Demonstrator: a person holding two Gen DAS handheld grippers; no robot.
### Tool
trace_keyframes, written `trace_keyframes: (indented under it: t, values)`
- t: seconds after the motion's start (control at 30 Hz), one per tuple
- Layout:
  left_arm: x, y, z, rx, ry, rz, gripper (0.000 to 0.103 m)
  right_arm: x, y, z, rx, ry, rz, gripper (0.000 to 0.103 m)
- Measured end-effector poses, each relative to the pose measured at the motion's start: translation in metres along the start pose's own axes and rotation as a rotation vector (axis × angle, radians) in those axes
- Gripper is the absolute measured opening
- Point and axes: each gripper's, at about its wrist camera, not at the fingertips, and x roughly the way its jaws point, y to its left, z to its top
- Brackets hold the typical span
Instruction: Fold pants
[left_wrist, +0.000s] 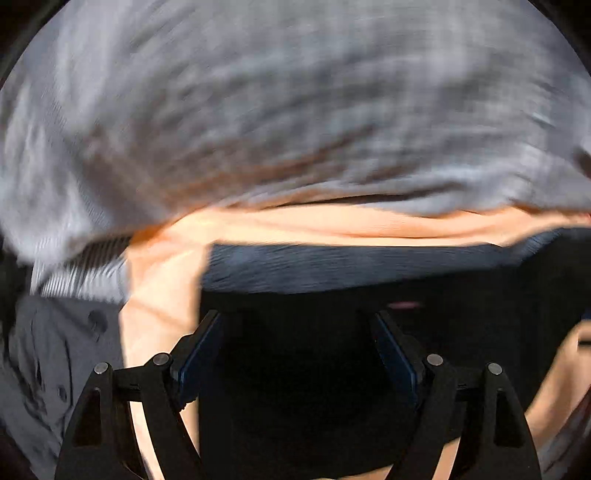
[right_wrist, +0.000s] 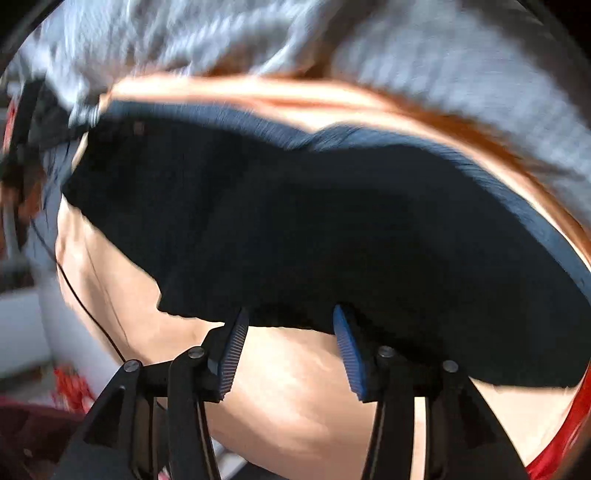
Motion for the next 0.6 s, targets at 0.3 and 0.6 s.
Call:
trace_keyframes:
  t: [0.3, 0.6]
  values:
    - [0.055, -0.078, 0.003, 0.111, 0.025, 0.080, 0.082, 0.005, -0.028, 0.074, 0.124, -0.173, -0.026, 0.041]
    - [0.064, -0.065, -0.004, 0.078, 0.019, 0.053, 0.088, 0.026, -0.107, -0.014, 0.417, -0.086, 0.073, 0.008]
